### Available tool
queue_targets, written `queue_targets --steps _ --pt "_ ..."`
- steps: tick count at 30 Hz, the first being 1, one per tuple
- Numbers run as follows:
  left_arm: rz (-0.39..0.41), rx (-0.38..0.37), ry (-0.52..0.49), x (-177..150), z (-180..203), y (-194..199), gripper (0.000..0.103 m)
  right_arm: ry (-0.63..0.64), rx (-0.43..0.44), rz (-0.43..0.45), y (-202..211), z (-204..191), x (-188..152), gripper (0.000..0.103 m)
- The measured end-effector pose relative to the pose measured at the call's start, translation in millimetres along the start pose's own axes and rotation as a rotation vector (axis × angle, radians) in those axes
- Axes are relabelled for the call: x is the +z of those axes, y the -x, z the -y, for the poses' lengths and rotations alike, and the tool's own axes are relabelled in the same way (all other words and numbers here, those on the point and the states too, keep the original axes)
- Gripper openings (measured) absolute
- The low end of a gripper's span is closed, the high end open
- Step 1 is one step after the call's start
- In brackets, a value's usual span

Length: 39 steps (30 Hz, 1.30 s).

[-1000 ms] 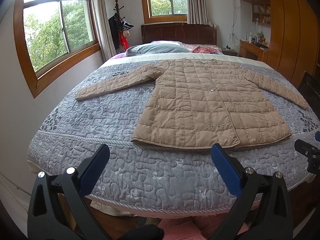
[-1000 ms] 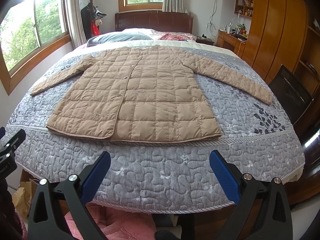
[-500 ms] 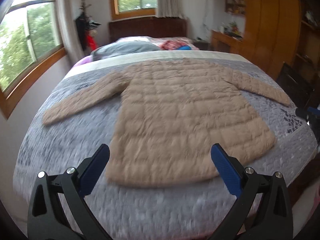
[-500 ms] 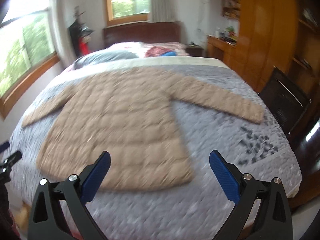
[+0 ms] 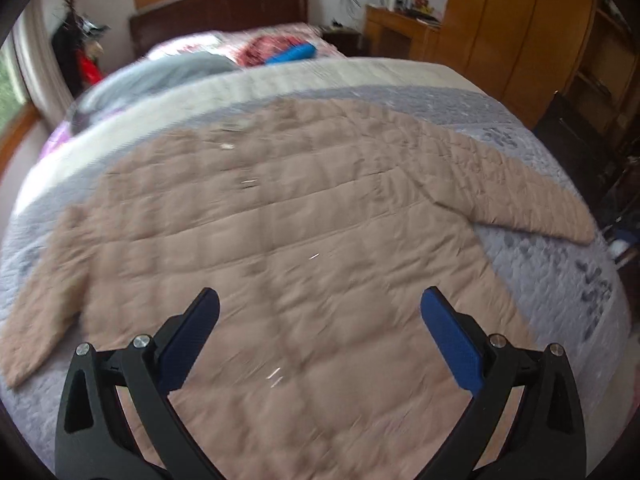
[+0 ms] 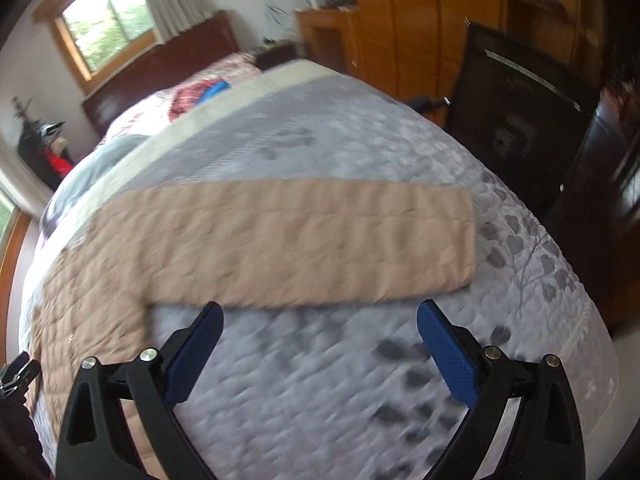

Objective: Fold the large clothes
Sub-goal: 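Reach the right tool to a sleeve cuff and close on it, then carry the sleeve across the coat body with the right tool, open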

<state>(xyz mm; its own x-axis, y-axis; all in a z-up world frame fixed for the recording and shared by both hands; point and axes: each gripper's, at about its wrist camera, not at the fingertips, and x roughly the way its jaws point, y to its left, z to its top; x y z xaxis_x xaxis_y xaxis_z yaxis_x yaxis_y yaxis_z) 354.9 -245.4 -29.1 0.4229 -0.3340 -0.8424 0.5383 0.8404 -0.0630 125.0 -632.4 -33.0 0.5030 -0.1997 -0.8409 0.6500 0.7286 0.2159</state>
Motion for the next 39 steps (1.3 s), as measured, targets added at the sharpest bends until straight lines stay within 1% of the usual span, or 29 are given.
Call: queue_targets --steps 1,2,3,5,7,8,11,12,14,16,18,19,20,21,22,23,24,25,27,28,30,34,35,36,37,38,39 --pt "-0.011 -0.018 0.001 6 2 -11 0.099 -0.04 -0.017 -0.023 -15 19 8 0.095" --pt "-0.021 -0.026 0.002 13 7 -23 0.099 -0.064 -0.022 -0.029 -21 28 11 0.095" --pt "-0.026 -0.03 0.002 16 9 -28 0.099 -0.1 -0.013 -0.047 -34 46 17 0.094" --pt "-0.039 -0.046 0.002 23 14 -41 0.097 -0.145 -0.012 -0.079 -53 66 23 0.094" --pt "-0.049 -0.057 0.004 31 18 -52 0.088 -0.182 -0.031 -0.09 -64 79 27 0.094" --pt "-0.053 -0.06 0.007 35 19 -57 0.079 -0.197 -0.038 -0.094 -71 88 30 0.094" --pt "-0.08 -0.089 0.032 49 24 -77 0.077 -0.235 -0.04 -0.107 -82 105 33 0.094" --pt "-0.084 -0.101 0.043 54 26 -84 0.077 -0.249 -0.01 -0.112 -86 110 33 0.093" --pt "-0.091 -0.107 0.047 59 30 -95 0.077 -0.264 0.035 -0.131 -95 114 35 0.09" --pt "-0.101 -0.116 0.051 62 33 -108 0.077 -0.254 0.031 -0.128 -100 114 35 0.088" --pt "-0.115 -0.122 0.059 62 34 -121 0.073 -0.238 0.005 -0.114 -102 110 36 0.076" --pt "-0.126 -0.128 0.066 61 33 -128 0.072 -0.224 -0.007 -0.106 -103 106 38 0.056" --pt "-0.135 -0.133 0.072 60 32 -132 0.069 -0.21 -0.008 -0.107 -103 102 39 0.032" --pt "-0.147 -0.135 0.083 58 30 -138 0.066 -0.22 0.018 -0.111 -101 100 40 0.021" --pt "-0.146 -0.136 0.088 56 27 -140 0.065 -0.248 0.069 -0.111 -100 100 42 0.009" --pt "-0.142 -0.14 0.089 55 26 -140 0.063 -0.276 0.106 -0.098 -94 99 43 0.009" --pt "-0.136 -0.146 0.09 55 24 -137 0.06 -0.28 0.124 -0.072 -86 93 45 0.009" --pt "-0.135 -0.151 0.093 54 21 -134 0.059 -0.268 0.144 -0.052 -79 86 47 0.009" --pt "-0.125 -0.17 0.104 54 15 -125 0.059 -0.24 0.251 -0.013 -62 62 51 0.009" --pt "-0.109 -0.17 0.108 54 11 -119 0.059 -0.207 0.308 0.005 -54 42 53 0.009" --pt "-0.086 -0.162 0.114 54 4 -111 0.059 -0.129 0.356 0.008 -46 4 54 0.009" --pt "-0.08 -0.17 0.134 49 -13 -100 0.059 0.034 0.426 -0.022 -49 -87 48 0.009" --pt "-0.081 -0.17 0.137 48 -16 -99 0.059 0.059 0.439 -0.03 -51 -103 46 0.008" --pt "-0.079 -0.167 0.14 47 -19 -97 0.059 0.096 0.445 -0.04 -55 -125 44 0.008" --pt "-0.078 -0.166 0.142 45 -21 -97 0.059 0.123 0.44 -0.046 -57 -139 41 0.008" --pt "-0.077 -0.165 0.145 44 -24 -96 0.059 0.161 0.432 -0.061 -65 -164 37 0.008" --pt "-0.075 -0.164 0.149 42 -28 -95 0.059 0.177 0.434 -0.079 -70 -179 34 0.008"
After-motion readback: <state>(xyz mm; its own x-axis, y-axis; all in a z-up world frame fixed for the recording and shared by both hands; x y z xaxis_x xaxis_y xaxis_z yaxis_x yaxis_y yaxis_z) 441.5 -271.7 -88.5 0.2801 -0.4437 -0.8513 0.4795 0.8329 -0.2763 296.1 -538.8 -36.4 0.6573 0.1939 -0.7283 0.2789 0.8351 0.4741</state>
